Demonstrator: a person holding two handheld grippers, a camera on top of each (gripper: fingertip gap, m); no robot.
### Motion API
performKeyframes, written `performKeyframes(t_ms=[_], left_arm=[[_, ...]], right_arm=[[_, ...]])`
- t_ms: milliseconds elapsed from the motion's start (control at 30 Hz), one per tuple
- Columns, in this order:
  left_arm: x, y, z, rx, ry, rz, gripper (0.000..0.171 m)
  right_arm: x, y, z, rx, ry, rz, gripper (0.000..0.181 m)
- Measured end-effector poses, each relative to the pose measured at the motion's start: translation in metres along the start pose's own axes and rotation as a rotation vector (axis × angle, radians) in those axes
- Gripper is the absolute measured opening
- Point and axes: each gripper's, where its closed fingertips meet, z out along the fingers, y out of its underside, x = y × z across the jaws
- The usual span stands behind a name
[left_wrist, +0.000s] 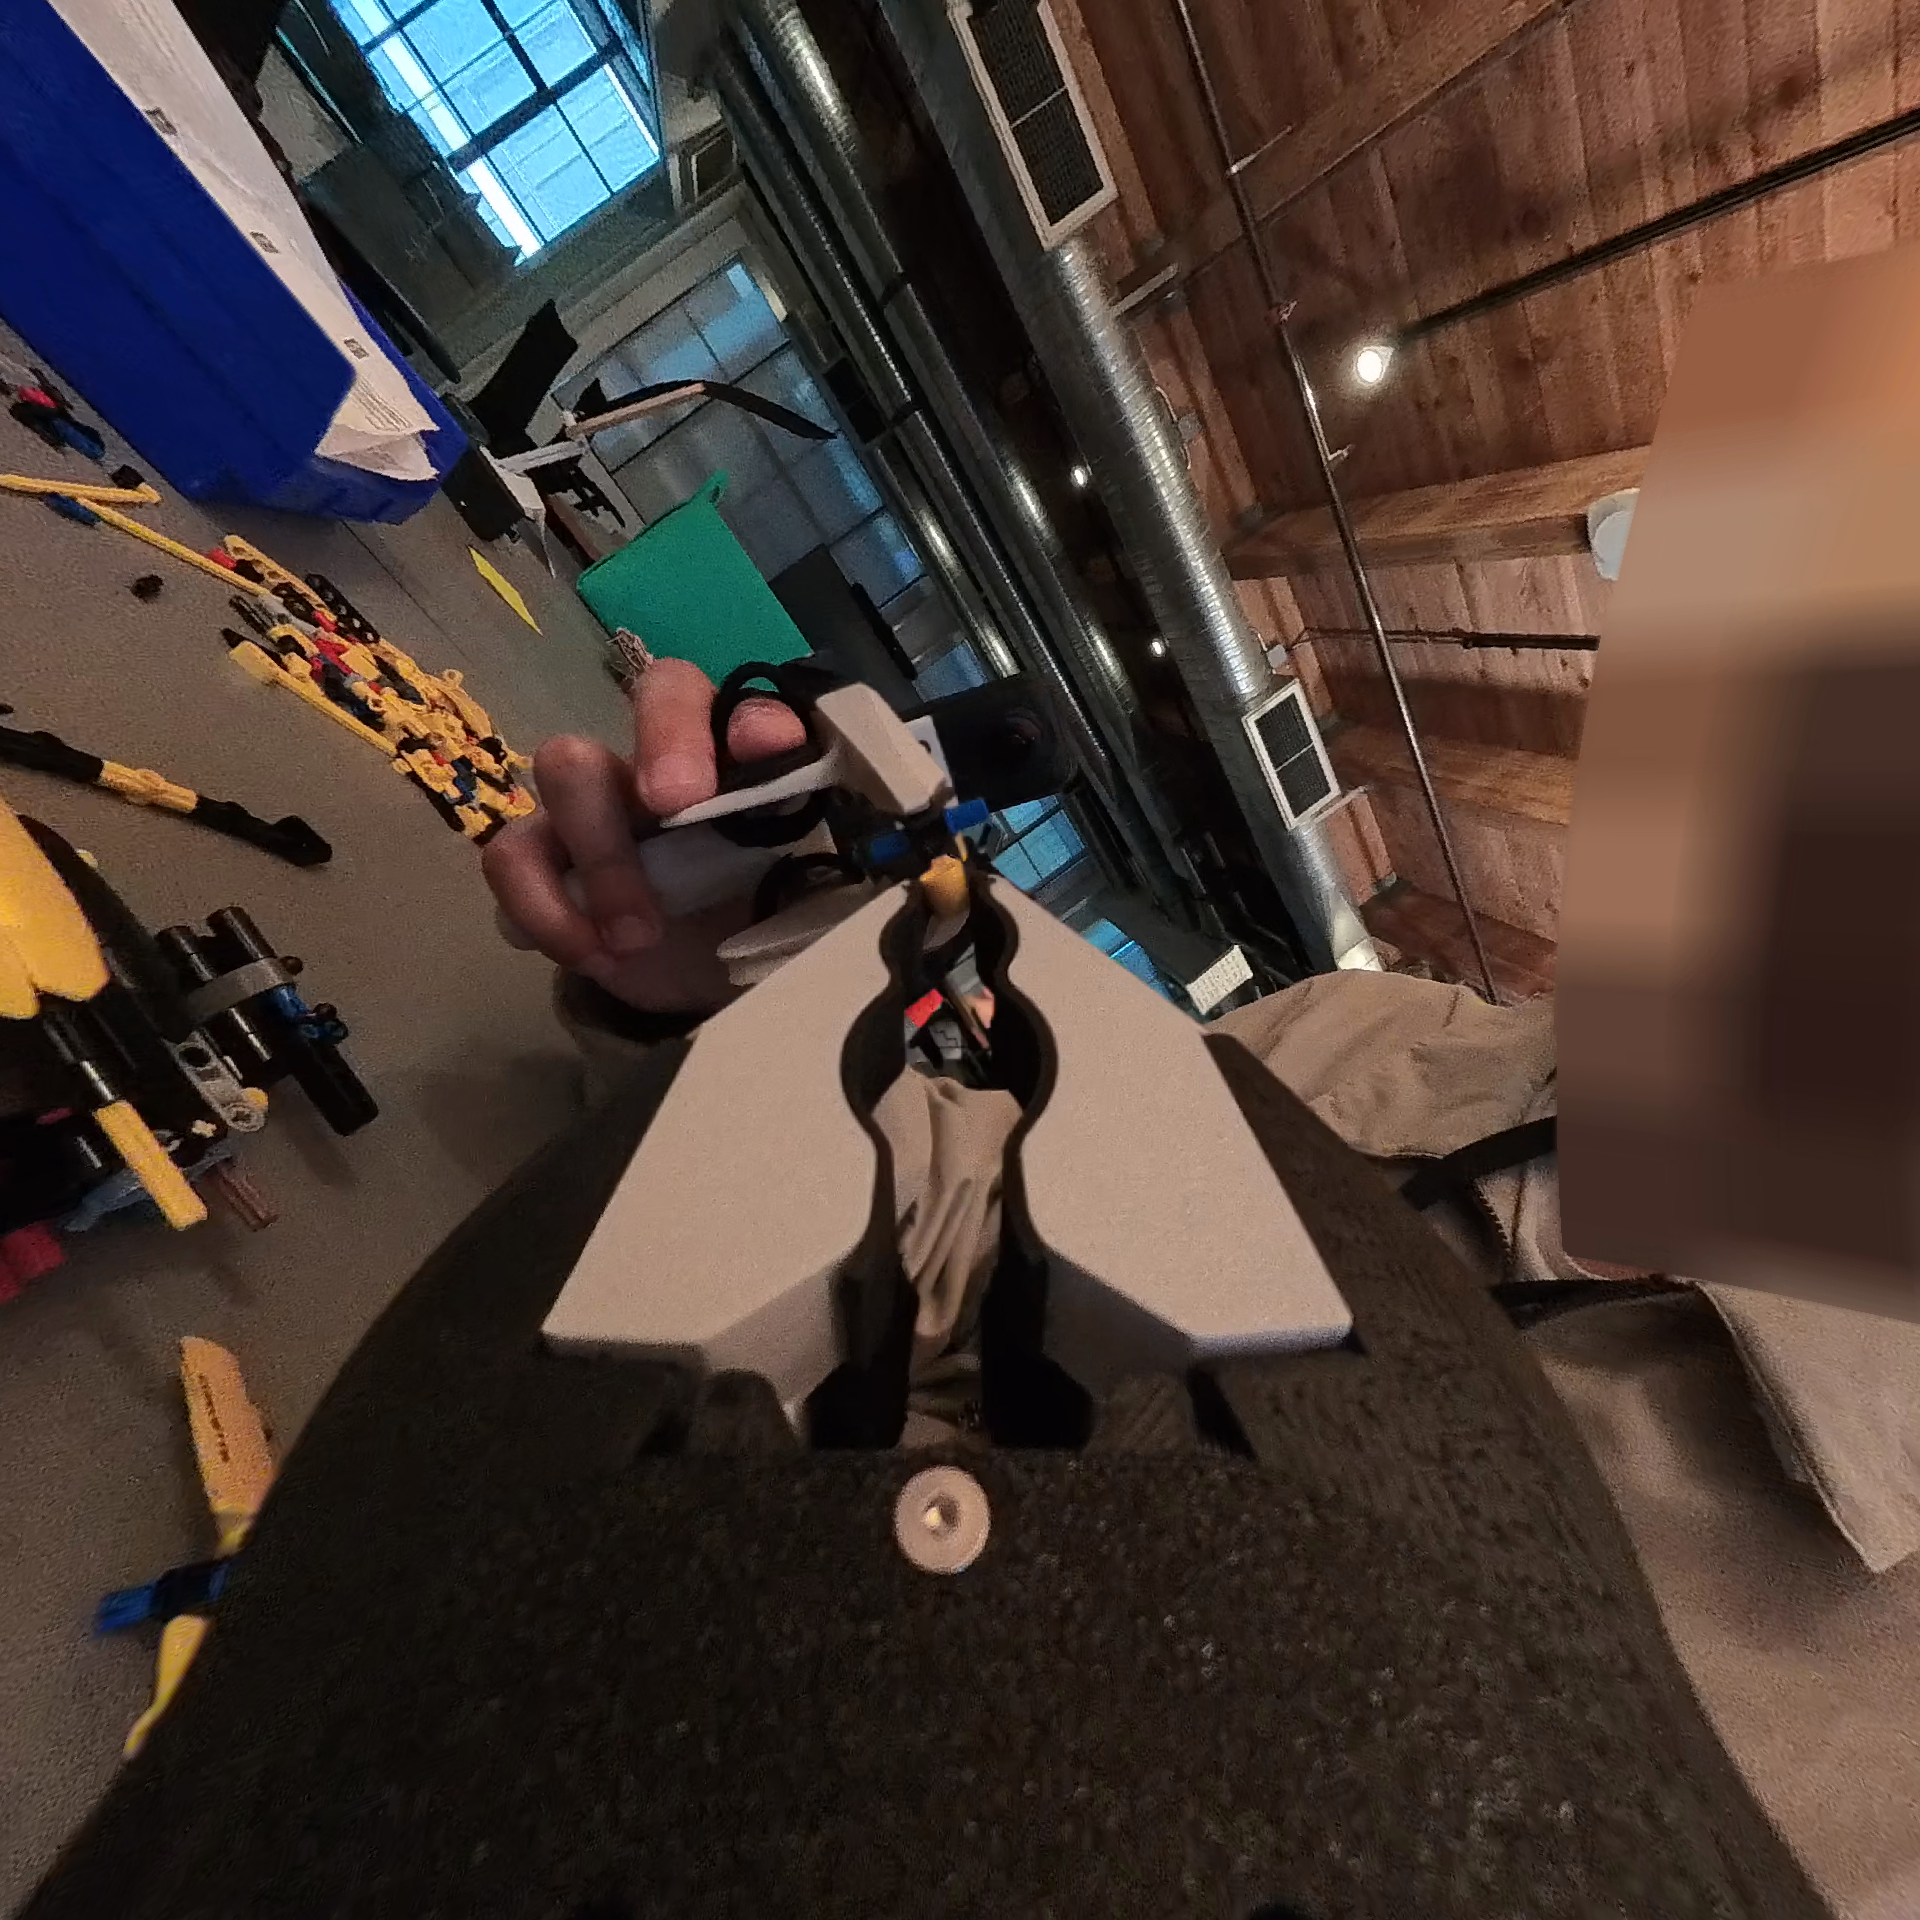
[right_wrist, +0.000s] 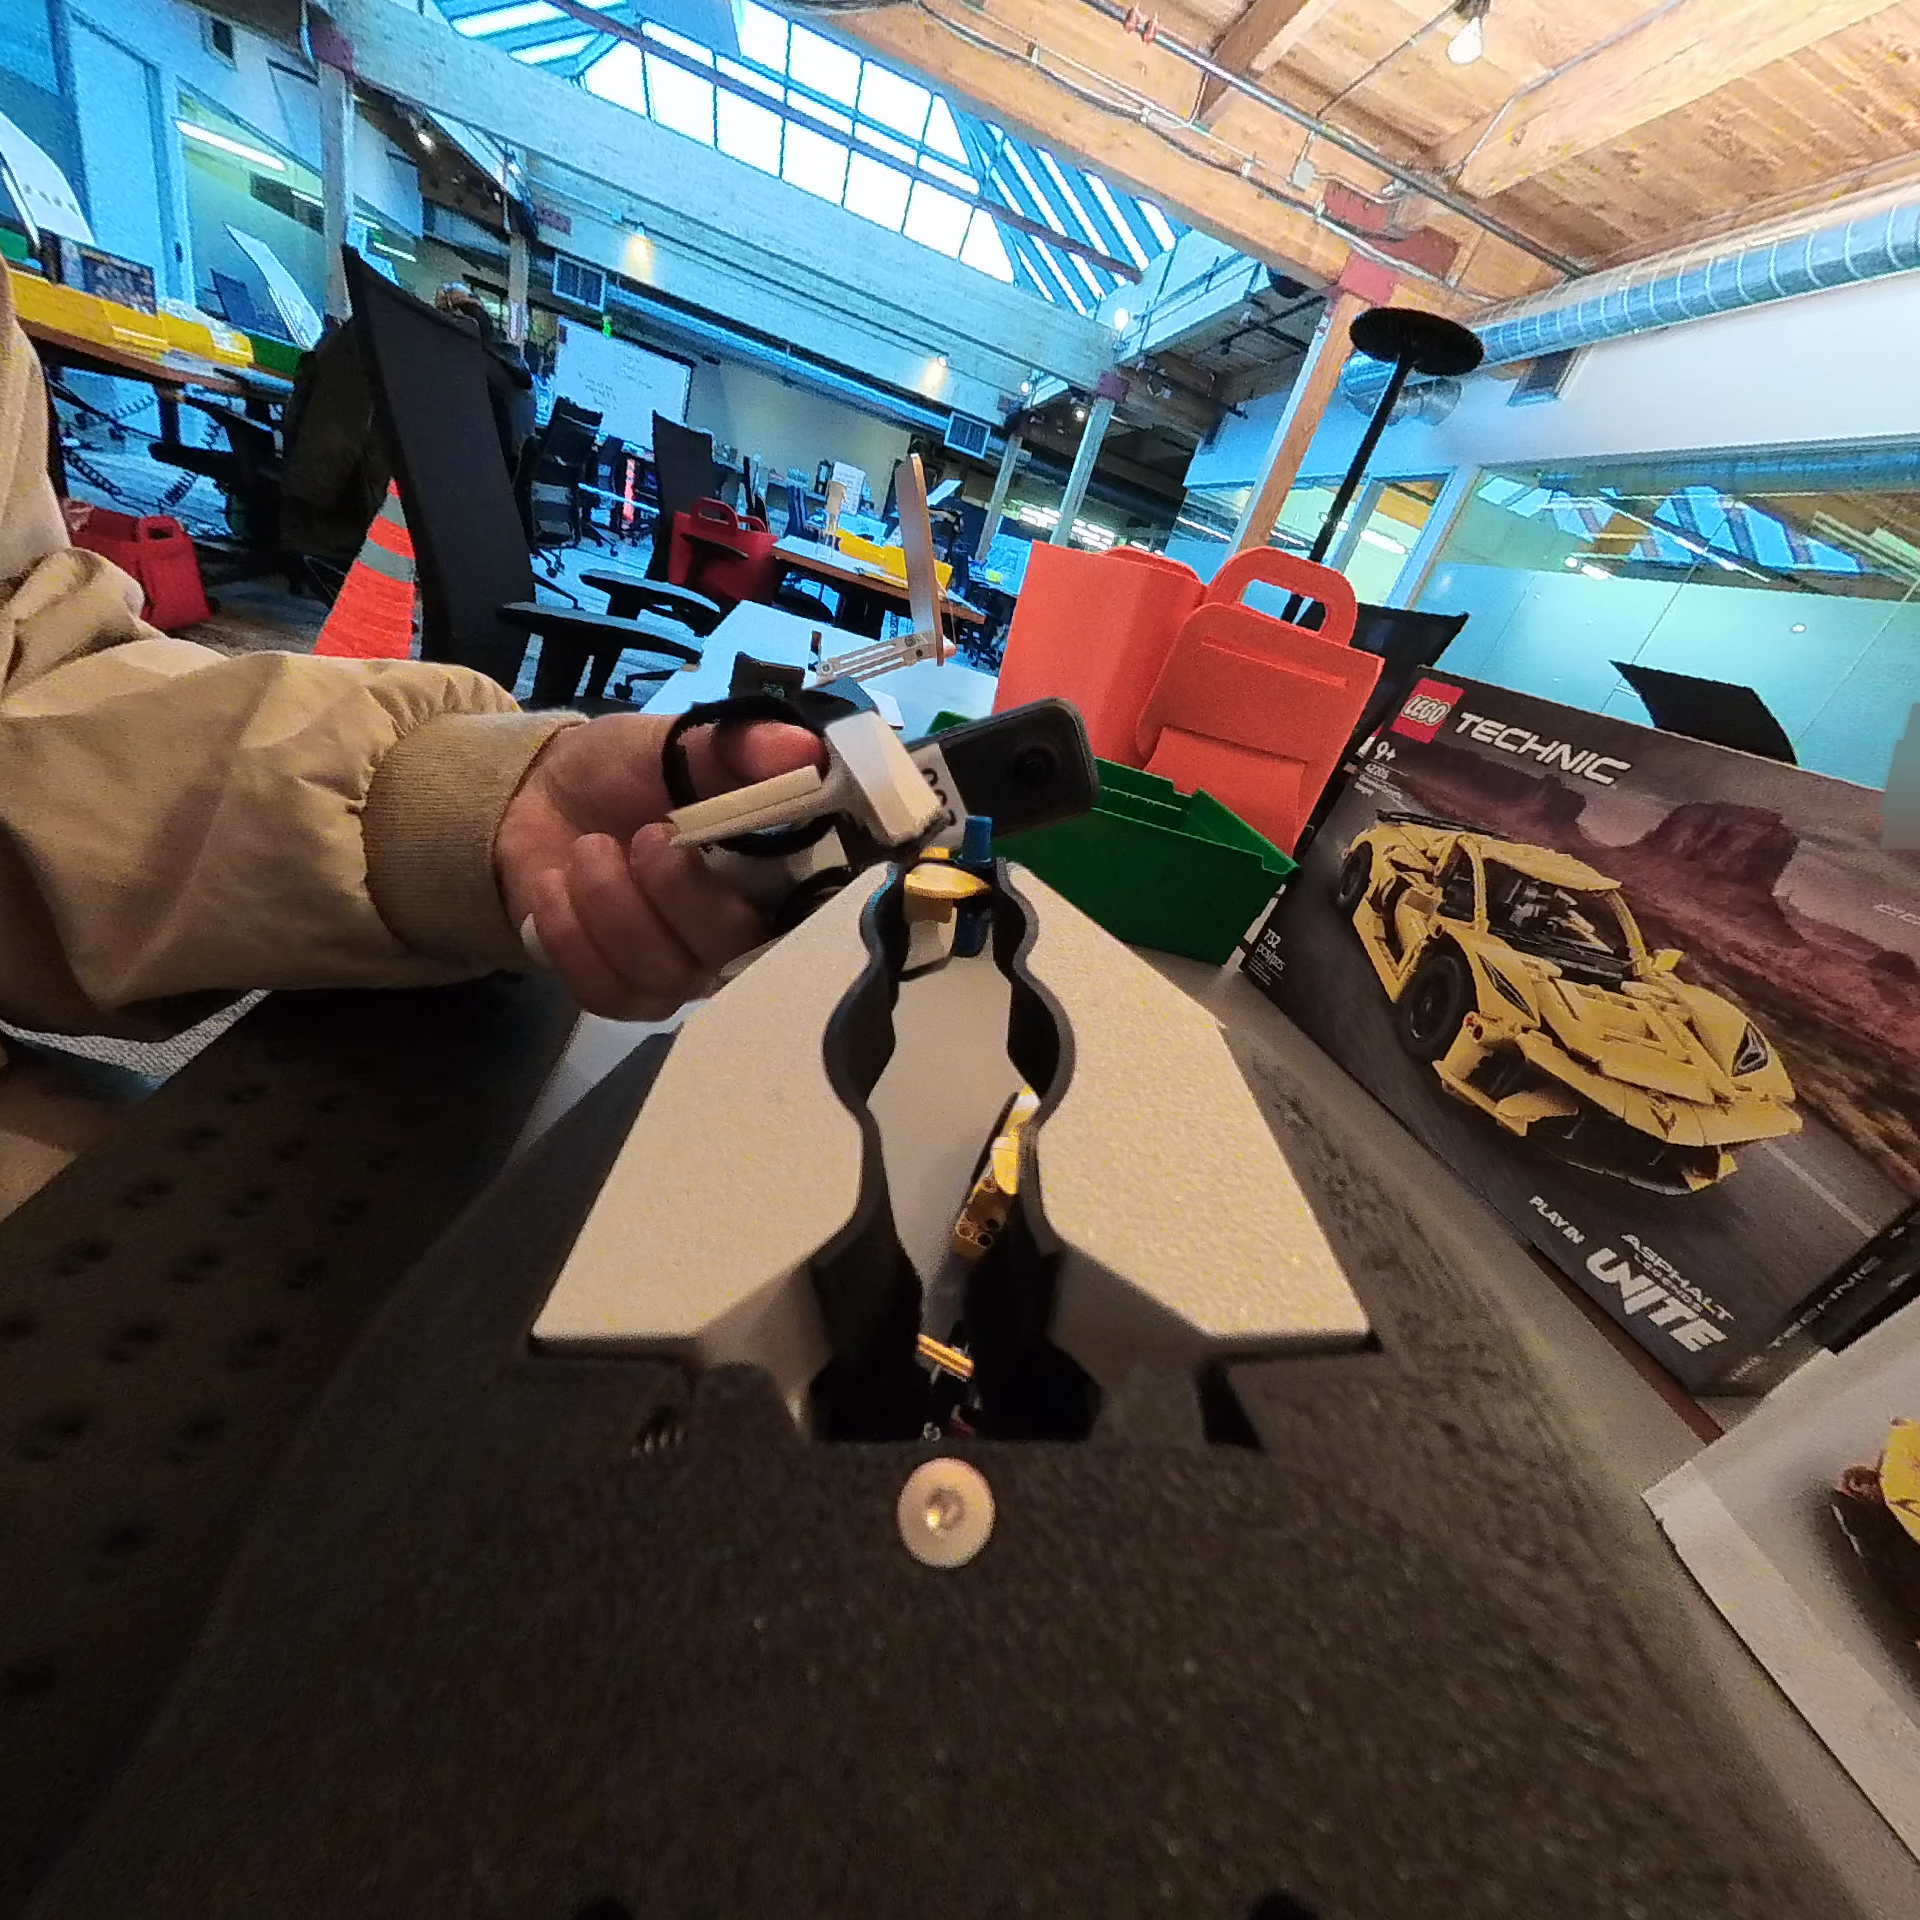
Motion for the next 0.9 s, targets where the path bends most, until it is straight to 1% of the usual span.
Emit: performKeyframes(t_ms=[200, 367, 467, 533, 567, 600, 633, 667, 700, 733, 767, 800, 833, 867, 900], left_arm=[[-0.004, -0.001, -0.001, 0.032, 0.019, -0.039, 0.007], [-0.008, -0.002, -0.002, 0.046, -0.01, -0.034, 0.006], [-0.013, -0.006, -0.006, 0.062, -0.067, -0.026, 0.005], [-0.016, -0.009, -0.009, 0.051, -0.121, 0.021, 0.005], [-0.014, -0.015, -0.015, 0.077, -0.128, 0.042, 0.006], [-0.009, -0.04, -0.038, 0.232, -0.108, 0.032, 0.006], [-0.001, -0.069, -0.078, 0.392, -0.067, -0.006, 0.005], [-0.003, -0.084, -0.115, 0.468, -0.142, 0.024, 0.005], [-0.01, -0.085, -0.139, 0.444, -0.309, 0.119, 0.005], [-0.016, -0.076, -0.147, 0.346, -0.446, 0.198, 0.006], [-0.019, -0.059, -0.144, 0.217, -0.515, 0.238, 0.006], [-0.024, -0.043, -0.135, 0.103, -0.565, 0.266, 0.006], [-0.031, -0.028, -0.124, 0.02, -0.624, 0.325, 0.006], [-0.04, -0.011, -0.107, -0.077, -0.656, 0.384, 0.006], [-0.05, 0.012, -0.086, -0.197, -0.661, 0.406, 0.006]], right_arm=[[0.0, 0.004, 0.0, -0.022, -0.003, 0.0, 0.014], [0.001, 0.008, 0.001, -0.048, 0.004, -0.004, 0.014], [0.004, 0.014, 0.002, -0.119, 0.035, -0.052, 0.014], [0.007, 0.019, 0.003, -0.155, 0.051, -0.053, 0.014], [0.008, 0.017, 0.001, -0.149, 0.064, -0.063, 0.014], [0.013, 0.003, -0.009, -0.069, 0.074, -0.057, 0.013], [0.026, -0.014, -0.026, 0.021, 0.111, -0.003, 0.013], [0.035, -0.02, -0.04, 0.049, 0.122, 0.04, 0.013], [0.041, -0.016, -0.049, 0.031, 0.135, 0.054, 0.013], [0.042, -0.016, -0.053, 0.047, 0.124, 0.082, 0.013], [0.04, -0.021, -0.055, 0.099, 0.086, 0.149, 0.013], [0.04, -0.027, -0.056, 0.152, 0.051, 0.222, 0.013], [0.04, -0.03, -0.056, 0.183, 0.027, 0.264, 0.013], [0.039, -0.031, -0.055, 0.196, 0.01, 0.282, 0.013], [0.038, -0.03, -0.054, 0.195, -0.005, 0.305, 0.013]])
